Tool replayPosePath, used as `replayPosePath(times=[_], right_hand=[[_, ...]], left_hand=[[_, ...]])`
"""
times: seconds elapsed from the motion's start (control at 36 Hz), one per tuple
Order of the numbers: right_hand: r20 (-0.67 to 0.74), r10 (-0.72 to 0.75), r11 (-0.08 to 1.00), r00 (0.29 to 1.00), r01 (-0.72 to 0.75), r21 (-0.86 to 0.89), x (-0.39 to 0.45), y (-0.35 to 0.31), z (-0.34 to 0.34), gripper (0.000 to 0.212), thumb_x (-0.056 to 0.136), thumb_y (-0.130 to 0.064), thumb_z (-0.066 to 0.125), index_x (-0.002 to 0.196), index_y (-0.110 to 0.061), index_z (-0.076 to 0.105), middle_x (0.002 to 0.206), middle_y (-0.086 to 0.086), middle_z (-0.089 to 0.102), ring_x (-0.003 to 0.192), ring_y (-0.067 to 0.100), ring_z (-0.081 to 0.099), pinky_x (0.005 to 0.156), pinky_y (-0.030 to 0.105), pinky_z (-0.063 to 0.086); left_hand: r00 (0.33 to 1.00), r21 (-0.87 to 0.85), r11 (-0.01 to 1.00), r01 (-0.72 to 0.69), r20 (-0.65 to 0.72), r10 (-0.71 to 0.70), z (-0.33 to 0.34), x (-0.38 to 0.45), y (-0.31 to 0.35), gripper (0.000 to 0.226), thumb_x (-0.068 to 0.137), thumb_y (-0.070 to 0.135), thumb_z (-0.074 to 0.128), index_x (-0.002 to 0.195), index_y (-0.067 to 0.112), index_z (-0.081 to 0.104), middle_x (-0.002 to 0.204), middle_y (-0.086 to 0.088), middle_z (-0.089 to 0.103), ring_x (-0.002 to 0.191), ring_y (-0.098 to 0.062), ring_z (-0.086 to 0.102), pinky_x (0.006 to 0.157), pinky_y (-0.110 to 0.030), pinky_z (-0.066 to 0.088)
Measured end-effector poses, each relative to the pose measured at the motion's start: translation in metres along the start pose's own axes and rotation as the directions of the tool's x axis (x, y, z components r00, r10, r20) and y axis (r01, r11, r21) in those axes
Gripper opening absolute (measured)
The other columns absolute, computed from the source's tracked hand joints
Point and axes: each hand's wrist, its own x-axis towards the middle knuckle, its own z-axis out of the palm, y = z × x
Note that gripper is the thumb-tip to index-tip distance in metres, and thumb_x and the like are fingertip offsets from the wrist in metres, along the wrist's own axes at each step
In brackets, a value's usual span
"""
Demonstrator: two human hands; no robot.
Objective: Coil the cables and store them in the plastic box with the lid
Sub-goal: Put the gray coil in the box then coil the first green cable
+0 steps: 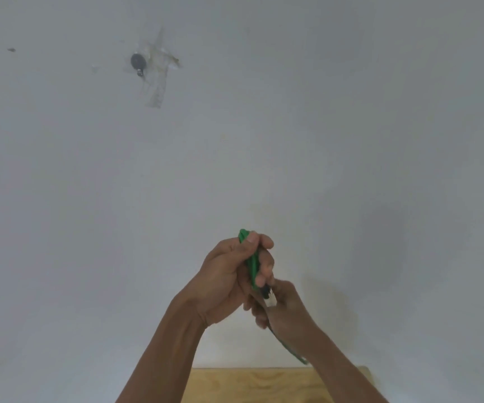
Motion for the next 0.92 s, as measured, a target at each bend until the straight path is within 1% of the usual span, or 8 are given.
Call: replayPosePath(times=[0.08,0.22,0.36,0.47,0.58,0.72,0.86,0.92], right_hand=[[-0.064,0.006,0.998,0.998,-0.010,-0.059,-0.008,0.005,0.006,0.038,0.097,-0.035,0.057,0.064,-0.018,0.062,0.055,0.003,0.044,0.048,0.014,0.031,0.047,0.025,0.027],[-0.106,-0.056,0.987,0.993,0.039,-0.158,-0.015,0.002,0.009,0.026,0.099,-0.019,0.058,0.075,-0.020,0.069,0.054,-0.007,0.054,0.047,0.011,0.036,0.048,0.022,0.032],[-0.147,-0.122,0.946,0.982,0.070,-0.317,-0.022,-0.008,0.005,0.013,0.092,-0.020,0.067,0.103,-0.019,0.076,0.071,-0.008,0.074,0.064,0.004,0.064,0.063,0.014,0.047],[0.012,-0.233,0.798,0.972,0.198,-0.569,-0.017,-0.034,-0.007,0.020,0.090,-0.015,0.065,0.105,-0.025,0.074,0.082,-0.016,0.075,0.074,0.006,0.070,0.067,0.019,0.053],[0.193,-0.257,0.585,0.947,0.311,-0.749,0.001,-0.064,-0.023,0.020,0.081,-0.031,0.074,0.099,-0.038,0.069,0.082,-0.023,0.074,0.064,0.008,0.065,0.067,0.029,0.053],[0.305,-0.252,0.750,0.918,0.385,-0.538,0.025,-0.093,-0.036,0.024,0.063,-0.025,0.092,0.082,-0.019,0.078,0.072,0.001,0.075,0.060,0.028,0.069,0.061,0.050,0.055],[0.255,-0.286,0.803,0.924,0.376,-0.463,0.042,-0.098,-0.042,0.026,0.057,-0.009,0.094,0.076,-0.011,0.077,0.073,0.006,0.074,0.062,0.026,0.063,0.057,0.034,0.051],[0.236,-0.252,0.883,0.938,0.323,-0.341,0.049,-0.092,-0.047,0.022,0.061,-0.006,0.092,0.078,-0.005,0.077,0.075,0.017,0.073,0.066,0.029,0.062,0.065,0.042,0.053]], left_hand=[[0.995,0.061,0.998,-0.020,-0.095,0.026,-0.008,0.010,0.005,0.030,0.099,0.028,0.047,0.098,0.003,0.064,0.063,-0.011,0.056,0.060,-0.024,0.051,0.065,-0.032,0.052],[0.978,0.212,0.977,-0.029,-0.195,0.072,-0.024,0.021,0.000,0.033,0.097,0.028,0.047,0.106,0.000,0.061,0.067,-0.006,0.060,0.060,-0.018,0.052,0.071,-0.032,0.050],[0.963,0.481,0.876,0.030,-0.249,0.103,-0.039,0.016,-0.004,0.041,0.097,0.037,0.048,0.111,0.001,0.062,0.076,-0.009,0.066,0.067,-0.022,0.055,0.074,-0.041,0.045],[0.979,0.602,0.792,0.107,-0.203,0.022,-0.037,0.004,-0.013,0.038,0.101,0.039,0.045,0.108,0.007,0.064,0.078,-0.011,0.070,0.070,-0.025,0.059,0.070,-0.037,0.048],[0.986,0.705,0.702,0.105,-0.168,0.022,-0.027,-0.004,-0.021,0.043,0.107,0.026,0.040,0.073,0.015,0.063,0.062,0.001,0.061,0.057,-0.011,0.054,0.060,-0.028,0.045],[0.975,0.475,0.853,0.217,-0.147,-0.166,-0.014,-0.015,-0.031,0.059,0.107,0.044,0.024,0.085,0.007,0.064,0.069,-0.016,0.063,0.061,-0.021,0.053,0.065,-0.033,0.043],[0.963,0.218,0.938,0.268,-0.061,-0.261,-0.001,-0.018,-0.031,0.076,0.099,0.065,0.017,0.085,0.006,0.062,0.056,-0.013,0.053,0.049,-0.021,0.049,0.063,-0.038,0.039],[0.972,0.157,0.959,0.235,-0.050,-0.230,0.004,-0.020,-0.029,0.072,0.099,0.064,0.022,0.085,0.006,0.061,0.057,-0.013,0.047,0.049,-0.022,0.045,0.062,-0.036,0.043]])
